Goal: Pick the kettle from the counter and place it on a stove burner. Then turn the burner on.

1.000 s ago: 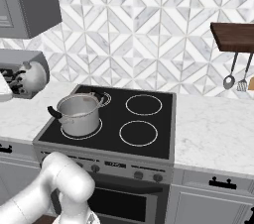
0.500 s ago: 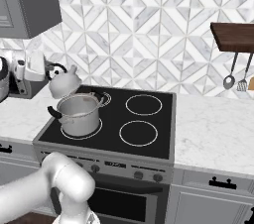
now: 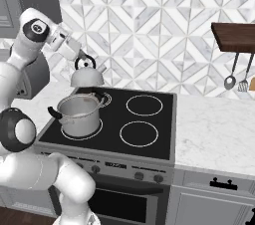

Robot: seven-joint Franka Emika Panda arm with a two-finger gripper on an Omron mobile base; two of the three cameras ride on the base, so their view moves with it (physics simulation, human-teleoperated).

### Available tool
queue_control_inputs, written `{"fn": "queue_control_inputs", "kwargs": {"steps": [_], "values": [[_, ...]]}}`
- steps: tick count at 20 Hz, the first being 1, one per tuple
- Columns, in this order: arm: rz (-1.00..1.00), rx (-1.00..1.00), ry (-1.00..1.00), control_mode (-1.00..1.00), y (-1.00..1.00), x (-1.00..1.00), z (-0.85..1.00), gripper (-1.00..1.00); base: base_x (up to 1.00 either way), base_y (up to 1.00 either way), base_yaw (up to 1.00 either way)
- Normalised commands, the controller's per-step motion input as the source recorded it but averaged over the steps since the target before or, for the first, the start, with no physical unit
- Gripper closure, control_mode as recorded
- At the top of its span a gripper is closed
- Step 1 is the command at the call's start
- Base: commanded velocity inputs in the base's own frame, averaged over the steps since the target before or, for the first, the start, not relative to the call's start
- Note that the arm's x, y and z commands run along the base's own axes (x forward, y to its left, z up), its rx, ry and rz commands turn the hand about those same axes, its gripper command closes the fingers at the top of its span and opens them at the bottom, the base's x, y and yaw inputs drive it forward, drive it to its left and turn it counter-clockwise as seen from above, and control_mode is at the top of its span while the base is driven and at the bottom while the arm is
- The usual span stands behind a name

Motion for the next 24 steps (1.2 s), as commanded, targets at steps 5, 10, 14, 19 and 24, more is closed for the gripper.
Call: {"fn": "queue_control_inputs", "kwargs": {"steps": [5, 10, 14, 19, 24], "values": [[0.09, 0.15, -0.17, -1.0, -1.0, 0.07, -0.26, 1.0, 0.0, 0.0, 0.0], [0.24, 0.08, -0.35, -1.0, -1.0, -0.06, -0.34, 1.0, 0.0, 0.0, 0.0], [0.39, 0.0, -0.37, -1.0, -1.0, -0.42, -0.54, 1.0, 0.0, 0.0, 0.0], [0.54, -0.05, -0.1, -1.0, -1.0, -0.04, -0.83, 1.0, 0.0, 0.0, 0.0], [0.47, -0.21, 0.0, -1.0, -0.48, 0.0, -0.84, 1.0, 0.0, 0.0, 0.0]]}}
